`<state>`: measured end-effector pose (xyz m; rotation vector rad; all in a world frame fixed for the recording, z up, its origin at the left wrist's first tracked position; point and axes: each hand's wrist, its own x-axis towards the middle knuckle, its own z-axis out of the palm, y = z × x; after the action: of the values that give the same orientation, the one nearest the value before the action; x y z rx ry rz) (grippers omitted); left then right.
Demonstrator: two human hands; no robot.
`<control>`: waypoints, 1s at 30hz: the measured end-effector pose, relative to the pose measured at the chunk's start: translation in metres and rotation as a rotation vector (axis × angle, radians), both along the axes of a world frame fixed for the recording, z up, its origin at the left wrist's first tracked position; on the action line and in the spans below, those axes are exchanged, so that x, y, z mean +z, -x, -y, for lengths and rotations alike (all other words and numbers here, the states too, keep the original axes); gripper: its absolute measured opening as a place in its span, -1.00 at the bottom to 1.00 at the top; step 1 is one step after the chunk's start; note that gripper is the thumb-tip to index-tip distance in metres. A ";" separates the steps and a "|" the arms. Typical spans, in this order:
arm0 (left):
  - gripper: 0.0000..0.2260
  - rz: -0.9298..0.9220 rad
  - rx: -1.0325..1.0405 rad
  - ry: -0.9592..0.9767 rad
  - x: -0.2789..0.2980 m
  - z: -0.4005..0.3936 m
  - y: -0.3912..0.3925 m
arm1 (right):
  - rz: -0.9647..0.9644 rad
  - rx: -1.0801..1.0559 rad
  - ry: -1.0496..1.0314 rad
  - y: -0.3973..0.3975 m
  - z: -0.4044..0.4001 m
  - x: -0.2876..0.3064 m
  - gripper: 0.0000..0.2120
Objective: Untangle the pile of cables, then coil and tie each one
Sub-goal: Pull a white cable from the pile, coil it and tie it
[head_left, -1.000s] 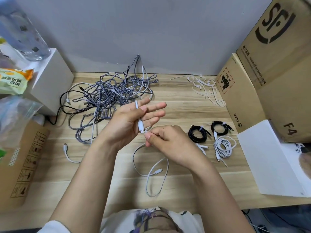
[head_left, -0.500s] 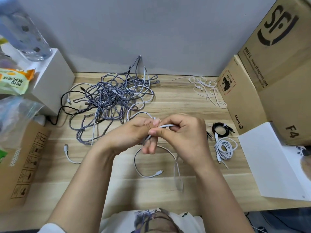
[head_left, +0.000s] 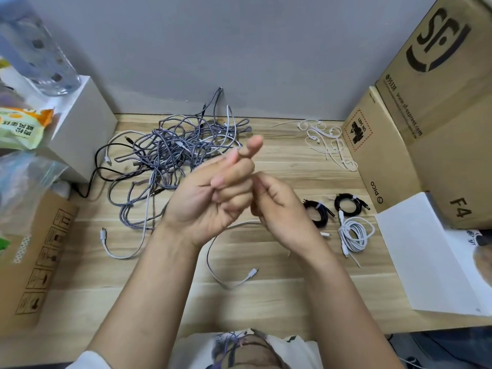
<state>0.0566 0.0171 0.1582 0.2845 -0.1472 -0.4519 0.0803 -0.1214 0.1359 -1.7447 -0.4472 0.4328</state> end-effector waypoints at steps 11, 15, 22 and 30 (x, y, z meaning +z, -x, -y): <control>-0.73 0.002 0.432 -0.796 -0.015 0.019 -0.002 | 0.188 0.156 0.559 0.015 0.005 0.014 -0.75; -0.59 0.050 0.349 -1.036 -0.021 0.013 0.002 | 0.219 0.121 0.513 0.015 0.006 0.016 -0.72; -0.69 0.074 0.129 -1.268 -0.019 0.013 0.010 | 0.149 -0.065 0.236 0.011 0.010 0.018 -0.83; -0.57 0.198 -0.205 -0.727 -0.024 -0.006 0.012 | 0.131 -0.172 -0.156 0.009 0.008 0.026 -0.80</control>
<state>0.0441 0.0227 0.1338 1.0361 -0.2027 -0.6722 0.0712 -0.1290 0.1616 -1.6493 -0.4086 0.1575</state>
